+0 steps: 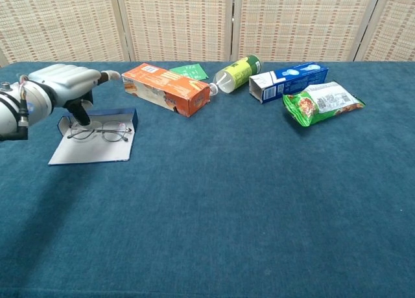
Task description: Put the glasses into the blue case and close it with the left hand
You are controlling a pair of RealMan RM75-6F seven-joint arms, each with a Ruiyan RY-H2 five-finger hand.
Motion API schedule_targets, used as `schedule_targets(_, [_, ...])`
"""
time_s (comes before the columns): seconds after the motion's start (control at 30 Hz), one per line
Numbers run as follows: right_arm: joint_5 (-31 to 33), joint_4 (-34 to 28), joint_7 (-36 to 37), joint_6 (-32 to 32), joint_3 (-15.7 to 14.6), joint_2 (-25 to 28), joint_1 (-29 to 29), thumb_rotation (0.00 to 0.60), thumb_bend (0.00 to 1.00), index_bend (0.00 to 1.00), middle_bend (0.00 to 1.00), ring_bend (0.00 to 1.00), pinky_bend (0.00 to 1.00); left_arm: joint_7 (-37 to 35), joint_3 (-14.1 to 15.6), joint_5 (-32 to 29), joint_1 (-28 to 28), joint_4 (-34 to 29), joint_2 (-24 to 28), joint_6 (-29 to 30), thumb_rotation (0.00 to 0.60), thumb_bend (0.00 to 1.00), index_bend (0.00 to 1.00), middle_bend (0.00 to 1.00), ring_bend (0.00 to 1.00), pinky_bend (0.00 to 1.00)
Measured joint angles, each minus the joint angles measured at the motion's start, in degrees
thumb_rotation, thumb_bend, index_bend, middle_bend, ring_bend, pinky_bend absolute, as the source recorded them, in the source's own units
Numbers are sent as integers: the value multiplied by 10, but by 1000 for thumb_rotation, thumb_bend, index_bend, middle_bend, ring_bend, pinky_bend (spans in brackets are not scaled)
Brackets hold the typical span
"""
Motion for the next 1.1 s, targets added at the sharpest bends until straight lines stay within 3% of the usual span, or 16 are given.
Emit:
schedule_targets(0.43, [4,1,3,-1,-1,1,-3,600,251,48,169,206,320,38,-1,5,-17,111,-68,-42,600,228,0,906,1000,1000])
schedule_targets(1.1, [8,-3,-2,1,0,1,-6,600,251,49,169,206,320,65,-37,-19,-26,179,-89,-67,600,227,0,907,1000,1000])
